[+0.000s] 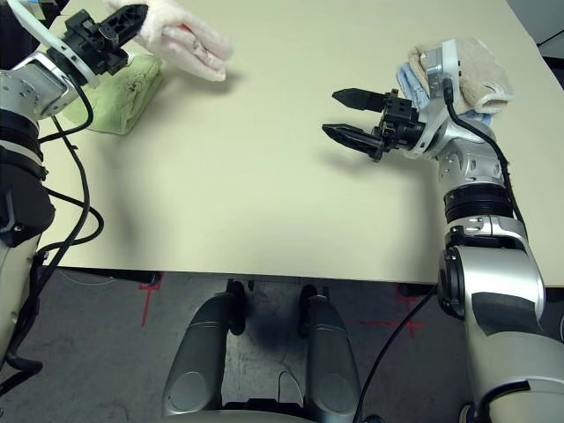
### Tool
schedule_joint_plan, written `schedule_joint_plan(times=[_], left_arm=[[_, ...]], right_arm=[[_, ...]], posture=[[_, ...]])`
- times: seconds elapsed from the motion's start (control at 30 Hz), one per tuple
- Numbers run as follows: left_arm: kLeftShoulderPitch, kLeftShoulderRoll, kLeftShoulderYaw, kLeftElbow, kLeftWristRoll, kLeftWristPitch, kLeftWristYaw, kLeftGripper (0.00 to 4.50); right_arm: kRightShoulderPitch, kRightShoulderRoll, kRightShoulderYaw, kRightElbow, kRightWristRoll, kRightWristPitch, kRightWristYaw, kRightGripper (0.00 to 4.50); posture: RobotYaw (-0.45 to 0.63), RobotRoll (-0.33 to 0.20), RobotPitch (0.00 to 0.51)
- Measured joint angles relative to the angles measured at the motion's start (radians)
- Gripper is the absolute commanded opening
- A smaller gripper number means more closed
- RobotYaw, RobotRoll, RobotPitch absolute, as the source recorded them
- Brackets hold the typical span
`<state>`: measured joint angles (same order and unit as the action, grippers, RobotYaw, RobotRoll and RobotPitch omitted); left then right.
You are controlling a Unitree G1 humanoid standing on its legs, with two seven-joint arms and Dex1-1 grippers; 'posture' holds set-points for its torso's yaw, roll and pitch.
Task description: Fold the towel and set it aside.
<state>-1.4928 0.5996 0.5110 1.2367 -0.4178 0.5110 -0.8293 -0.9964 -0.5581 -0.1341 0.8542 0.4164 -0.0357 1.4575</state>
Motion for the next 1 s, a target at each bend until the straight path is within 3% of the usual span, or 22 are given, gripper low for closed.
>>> schedule_joint_plan(times=[0.37, 0.67, 1.0], left_arm=[[0.014, 0.032, 0.024, 0.036, 0.009, -0.385, 0.164, 0.01], [0.112, 0.034, 0.025, 0.048, 0.025, -0.423, 0.244, 0.01], [0.149, 0.037, 0.033, 0.037, 0.008, -0.395, 0.246, 0.01]], right_arm=[[0.050, 0.000, -0.008, -0.096, 0.009, 0.047, -0.017, 4.50], [0.063, 0.000, -0.009, -0.118, 0.012, 0.069, -0.025, 4.50], [0.069, 0.000, -0.009, -0.141, 0.012, 0.072, -0.025, 4.50]], posture=[[0.03, 0.000, 0.306], [0.02, 0.000, 0.307], [0.03, 0.000, 0.305]])
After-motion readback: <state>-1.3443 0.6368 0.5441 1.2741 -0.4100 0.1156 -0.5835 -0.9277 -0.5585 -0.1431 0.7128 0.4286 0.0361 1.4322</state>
